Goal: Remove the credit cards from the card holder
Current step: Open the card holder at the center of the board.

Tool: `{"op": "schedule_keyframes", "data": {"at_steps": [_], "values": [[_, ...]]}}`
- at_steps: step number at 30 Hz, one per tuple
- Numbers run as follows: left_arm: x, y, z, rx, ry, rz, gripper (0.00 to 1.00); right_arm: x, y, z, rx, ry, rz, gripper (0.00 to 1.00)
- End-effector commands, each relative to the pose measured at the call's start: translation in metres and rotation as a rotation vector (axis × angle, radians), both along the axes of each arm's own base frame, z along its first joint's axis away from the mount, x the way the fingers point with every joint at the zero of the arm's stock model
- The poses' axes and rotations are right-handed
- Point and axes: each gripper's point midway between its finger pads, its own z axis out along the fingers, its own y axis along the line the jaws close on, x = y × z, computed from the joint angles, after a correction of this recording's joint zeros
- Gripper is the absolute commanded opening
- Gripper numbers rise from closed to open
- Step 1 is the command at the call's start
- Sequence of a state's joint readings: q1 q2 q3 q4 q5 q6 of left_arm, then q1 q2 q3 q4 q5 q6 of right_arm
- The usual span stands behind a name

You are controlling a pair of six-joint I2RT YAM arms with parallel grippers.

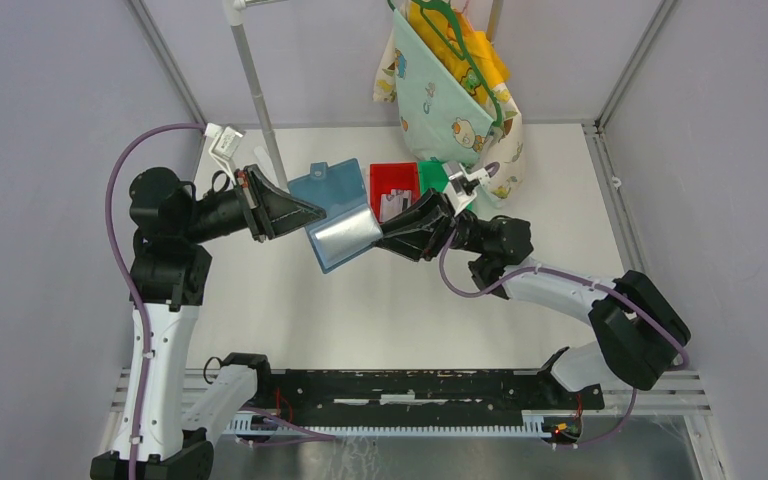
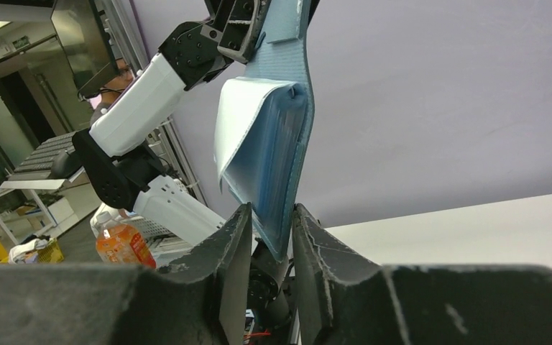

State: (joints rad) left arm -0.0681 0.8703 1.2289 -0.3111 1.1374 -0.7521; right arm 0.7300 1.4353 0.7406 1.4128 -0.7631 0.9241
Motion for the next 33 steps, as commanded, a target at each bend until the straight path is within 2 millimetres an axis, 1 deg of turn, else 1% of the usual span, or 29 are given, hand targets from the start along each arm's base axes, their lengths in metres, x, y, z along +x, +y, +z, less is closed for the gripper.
{"op": "schedule_keyframes", "data": {"at_steps": [1, 3, 5, 6, 7, 10, 12, 17, 19, 20, 21, 24, 30, 33], "values": [[-0.017, -0.001, 0.023, -0.025, -0.054, -0.036, 0.02, 0.0, 0.002, 0.022, 0.042, -0.07, -0.019, 0.3], [-0.017, -0.001, 0.024, -0.025, -0.053, -0.037, 0.02, 0.001, 0.004, 0.022, 0.035, -0.077, -0.027, 0.26], [-0.017, -0.001, 0.024, -0.026, -0.053, -0.036, 0.02, 0.003, 0.006, 0.021, 0.027, -0.079, -0.041, 0.18], [-0.017, -0.001, 0.023, -0.026, -0.05, -0.036, 0.02, 0.005, 0.007, 0.023, 0.027, -0.079, -0.051, 0.16], [-0.017, -0.001, 0.023, -0.027, -0.049, -0.035, 0.02, 0.005, 0.008, 0.025, 0.028, -0.08, -0.057, 0.15], [-0.017, -0.001, 0.021, -0.028, -0.039, -0.035, 0.02, 0.004, 0.013, 0.032, 0.034, -0.107, -0.069, 0.17], [-0.017, -0.001, 0.02, -0.029, -0.032, -0.037, 0.02, 0.003, 0.017, 0.037, 0.038, -0.12, -0.069, 0.17], [-0.019, -0.002, 0.019, -0.03, -0.025, -0.044, 0.02, -0.002, 0.02, 0.056, 0.093, -0.136, -0.055, 0.1], [-0.019, -0.002, 0.018, -0.03, -0.02, -0.049, 0.02, -0.002, 0.017, 0.063, 0.124, -0.12, -0.051, 0.09], [-0.02, -0.002, 0.018, -0.03, -0.021, -0.05, 0.02, -0.003, 0.016, 0.066, 0.142, -0.116, -0.045, 0.1], [-0.02, -0.002, 0.017, -0.029, -0.021, -0.05, 0.02, -0.004, 0.014, 0.07, 0.157, -0.113, -0.038, 0.15], [-0.02, -0.002, 0.017, -0.029, -0.02, -0.052, 0.02, -0.008, 0.011, 0.079, 0.205, -0.097, -0.004, 0.19], [-0.022, -0.002, 0.016, -0.027, -0.022, -0.057, 0.02, -0.015, 0.008, 0.088, 0.259, -0.081, 0.044, 0.32], [-0.021, -0.002, 0.014, -0.026, -0.019, -0.058, 0.02, -0.02, 0.011, 0.091, 0.259, -0.107, 0.051, 0.35]]}}
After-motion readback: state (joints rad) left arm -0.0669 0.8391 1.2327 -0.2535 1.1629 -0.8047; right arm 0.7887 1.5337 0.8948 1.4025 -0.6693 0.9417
